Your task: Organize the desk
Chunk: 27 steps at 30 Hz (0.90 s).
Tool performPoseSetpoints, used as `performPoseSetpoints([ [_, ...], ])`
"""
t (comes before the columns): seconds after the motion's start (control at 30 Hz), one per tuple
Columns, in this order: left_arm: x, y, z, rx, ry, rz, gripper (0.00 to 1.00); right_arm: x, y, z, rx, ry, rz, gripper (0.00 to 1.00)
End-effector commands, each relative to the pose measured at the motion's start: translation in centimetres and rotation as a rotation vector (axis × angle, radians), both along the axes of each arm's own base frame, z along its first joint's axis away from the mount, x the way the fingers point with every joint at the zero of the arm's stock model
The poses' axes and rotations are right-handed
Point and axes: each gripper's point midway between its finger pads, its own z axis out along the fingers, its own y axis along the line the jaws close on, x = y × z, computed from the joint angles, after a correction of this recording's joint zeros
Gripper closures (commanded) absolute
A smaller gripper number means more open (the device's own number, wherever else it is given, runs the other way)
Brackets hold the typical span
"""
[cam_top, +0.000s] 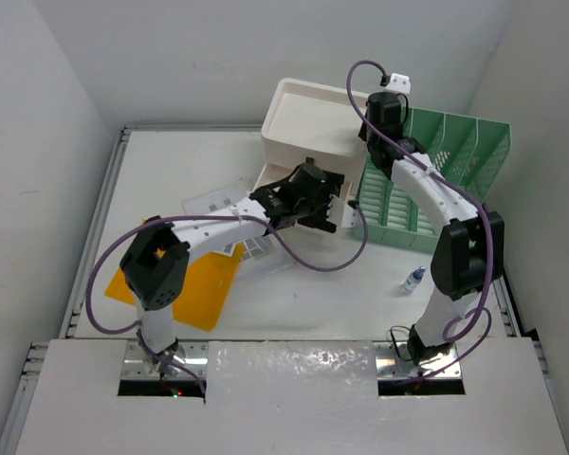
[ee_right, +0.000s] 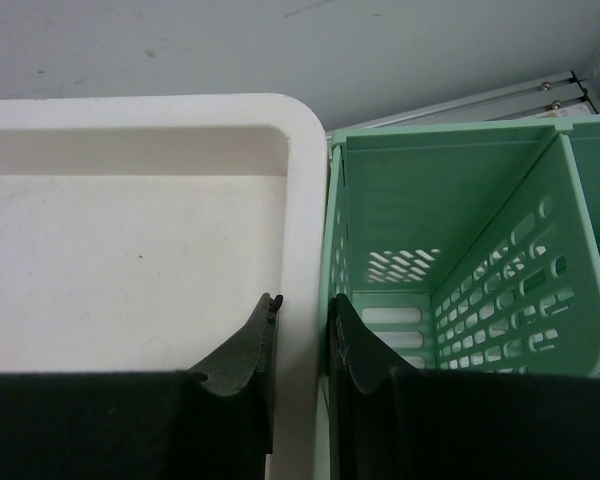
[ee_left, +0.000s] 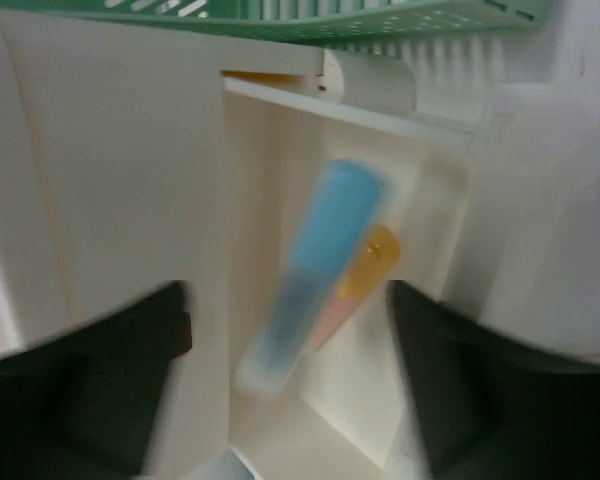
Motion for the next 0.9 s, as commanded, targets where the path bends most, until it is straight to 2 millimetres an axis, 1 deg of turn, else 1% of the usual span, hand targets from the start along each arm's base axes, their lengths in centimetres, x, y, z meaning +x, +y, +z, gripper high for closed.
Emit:
performPoseSetpoints([
  [0.0, 2.9, -1.2, 5.1, -0.145, -0.077, 0.057, 0.0, -2.8, 1.6, -3.3, -0.015, 0.153, 0.11, 1.0],
  [0.03, 3.6, -1.1, 6.9, -0.183, -0.104, 0.099, 0.0, -2.8, 1.6, -3.3, -0.013, 0.154, 0.111, 1.0],
  [0.07, 3.6, -1.3, 8.0, -0.219, -0.103, 0.115, 0.0, -2.7, 1.8, -3.6, -0.008, 0.159, 0.118, 1.0],
  [0.1, 3.3, -1.1, 9.9, -0.295, -0.085, 0.15, 0.0, -2.7, 1.9, -3.5, -0.005, 0.156, 0.119, 1.0],
  [0.13, 3.4, -1.2, 12.8, -0.369, -0.098, 0.171, 0.0, -2.6, 1.9, -3.6, 0.001, 0.156, 0.118, 1.0],
  [0.17, 2.8, -0.8, 15.3, -0.473, -0.064, 0.211, 0.0, -2.4, 2.0, -3.9, 0.004, 0.161, 0.116, 1.0],
  [0.2, 2.4, -0.4, 17.3, -0.536, -0.054, 0.24, 0.0, -2.2, 2.0, -3.9, 0.006, 0.159, 0.113, 1.0],
  [0.23, 2.1, -0.1, 20.6, -0.616, -0.058, 0.252, 0.0, -2.2, 2.1, -4.2, 0.013, 0.165, 0.109, 1.0],
  [0.27, 1.0, 0.8, 22.3, -0.68, -0.016, 0.28, 0.0, -2.0, 2.1, -4.5, 0.015, 0.172, 0.104, 1.0],
  [0.3, 0.6, 1.6, 23.8, -0.725, -0.011, 0.306, 0.0, -2.0, 2.1, -4.5, 0.025, 0.169, 0.093, 1.0],
  [0.33, 0.1, 2.2, 24.5, -0.753, 0.005, 0.322, 0.0, -2.0, 1.9, -4.5, 0.027, 0.17, 0.081, 1.0],
  [0.37, -1.2, 3.5, 25.3, -0.796, 0.045, 0.351, 0.0, -2.0, 1.6, -4.6, 0.02, 0.168, 0.061, 1.0],
  [0.4, -1.7, 4.1, 23.6, -0.783, 0.086, 0.381, 0.0, -2.2, 1.4, -4.5, 0.025, 0.162, 0.049, 1.0],
  [0.43, -2.4, 4.6, 22.5, -0.783, 0.12, 0.396, 0.0, -2.1, 1.2, -4.3, 0.027, 0.149, 0.04, 1.0],
  [0.47, -3.9, 5.7, 22.7, -0.839, 0.162, 0.406, 0.0, -2.2, 1.1, -4.1, 0.031, 0.141, 0.031, 1.0],
  [0.5, -4.9, 5.6, 17.5, -0.777, 0.251, 0.419, 0.0, -2.3, 0.9, -4.1, 0.03, 0.136, 0.022, 1.0],
  [0.53, -5.6, 5.6, 16.3, -0.794, 0.28, 0.406, 0.01, -2.3, 0.8, -3.8, 0.033, 0.127, 0.018, 1.0],
  [0.57, -6.9, 5.9, 15.2, -0.808, 0.326, 0.395, 0.33, -2.3, 0.8, -3.8, 0.031, 0.127, 0.018, 1.0],
  [0.6, -7.7, 6.2, 10.5, -0.749, 0.389, 0.423, 0.61, -2.3, 0.9, -3.6, 0.029, 0.124, 0.019, 1.0],
  [0.63, -7.8, 6.4, 9.3, -0.752, 0.403, 0.434, 0.78, -2.2, 0.7, -3.5, 0.022, 0.123, 0.012, 1.0],
  [0.67, -7.6, 6.3, 8.2, -0.761, 0.41, 0.444, 0.88, -2.3, 0.6, -3.6, 0.022, 0.124, 0.01, 1.0],
  [0.7, -7.2, 6.6, 6.8, -0.75, 0.42, 0.474, 0.88, -2.4, 0.7, -3.7, 0.02, 0.127, 0.01, 1.0],
  [0.77, -7.1, 6.1, 3.9, -0.718, 0.507, 0.488, 0.7, -2.4, 0.7, -3.8, 0.023, 0.125, 0.011, 1.0],
  [0.8, -7.2, 5.7, 3.2, -0.714, 0.547, 0.477, 0.59, -2.3, 0.8, -3.9, 0.027, 0.125, 0.013, 1.0],
  [0.83, -7.1, 5.4, 2.8, -0.713, 0.562, 0.476, 0.53, -2.3, 0.8, -4.0, 0.028, 0.128, 0.013, 1.0],
  [0.87, -7.1, 4.9, 1.5, -0.699, 0.592, 0.48, 0.49, -2.3, 0.9, -4.1, 0.03, 0.13, 0.014, 1.0],
])
